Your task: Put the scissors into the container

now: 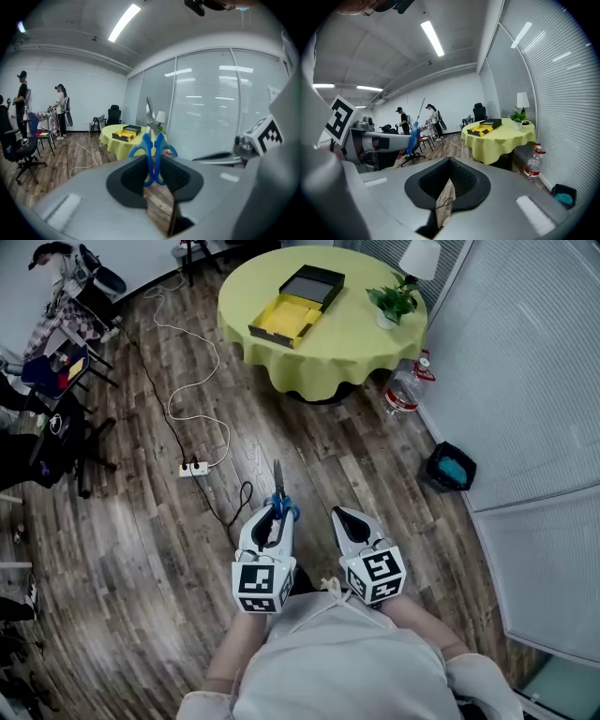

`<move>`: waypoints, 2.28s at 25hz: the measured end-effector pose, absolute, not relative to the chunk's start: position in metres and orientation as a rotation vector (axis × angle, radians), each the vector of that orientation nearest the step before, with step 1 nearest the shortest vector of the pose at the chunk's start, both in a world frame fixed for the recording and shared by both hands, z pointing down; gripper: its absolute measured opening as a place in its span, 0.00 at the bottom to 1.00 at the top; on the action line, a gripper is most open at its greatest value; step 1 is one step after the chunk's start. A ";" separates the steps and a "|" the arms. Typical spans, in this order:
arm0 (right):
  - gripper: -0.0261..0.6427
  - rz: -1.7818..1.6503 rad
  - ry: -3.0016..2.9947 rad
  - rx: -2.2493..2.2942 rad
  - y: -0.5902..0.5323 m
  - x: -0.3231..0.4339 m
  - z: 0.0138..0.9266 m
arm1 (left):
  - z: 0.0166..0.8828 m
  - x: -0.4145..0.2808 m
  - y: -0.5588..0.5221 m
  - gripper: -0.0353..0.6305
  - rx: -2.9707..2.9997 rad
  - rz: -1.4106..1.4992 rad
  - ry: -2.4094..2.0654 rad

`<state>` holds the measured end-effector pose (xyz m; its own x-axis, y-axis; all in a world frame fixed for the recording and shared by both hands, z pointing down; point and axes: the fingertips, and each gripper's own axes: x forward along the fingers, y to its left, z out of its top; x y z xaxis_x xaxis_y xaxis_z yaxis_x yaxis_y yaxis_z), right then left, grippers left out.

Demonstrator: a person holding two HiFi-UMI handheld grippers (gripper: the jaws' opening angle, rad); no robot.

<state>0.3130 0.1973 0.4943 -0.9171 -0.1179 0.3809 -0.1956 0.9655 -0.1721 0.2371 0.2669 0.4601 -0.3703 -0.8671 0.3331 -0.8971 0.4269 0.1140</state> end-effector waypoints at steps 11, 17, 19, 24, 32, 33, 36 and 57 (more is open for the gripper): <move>0.04 0.395 -2.691 0.263 0.162 0.131 0.496 | 0.456 0.049 0.243 0.18 1.523 0.122 -2.311; 0.04 0.424 -2.688 0.289 0.157 0.050 0.489 | 0.448 -0.028 0.242 0.18 1.548 0.094 -2.305; 0.04 0.434 -2.682 0.289 0.155 0.030 0.490 | 0.448 -0.047 0.240 0.18 1.548 0.085 -2.302; 0.04 0.428 -2.667 0.282 0.140 -0.011 0.495 | 0.455 -0.083 0.227 0.18 1.533 0.077 -2.282; 0.04 0.393 -2.681 0.247 0.096 -0.079 0.497 | 0.458 -0.145 0.189 0.18 1.514 0.095 -2.306; 0.04 0.388 -2.685 0.239 0.087 -0.088 0.497 | 0.458 -0.153 0.181 0.18 1.510 0.098 -2.311; 0.04 0.379 -2.697 0.221 0.055 -0.117 0.493 | 0.455 -0.175 0.151 0.18 1.513 0.115 -2.320; 0.04 0.417 -2.726 0.400 -0.186 -0.195 0.494 | 0.479 -0.262 -0.097 0.18 1.657 0.264 -2.160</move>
<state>-0.1954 -0.1859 0.4936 -0.8976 -0.2198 0.3820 -0.3239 0.9168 -0.2336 -0.2622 -0.0974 0.4789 -0.2144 -0.8797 0.4244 -0.9561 0.2778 0.0929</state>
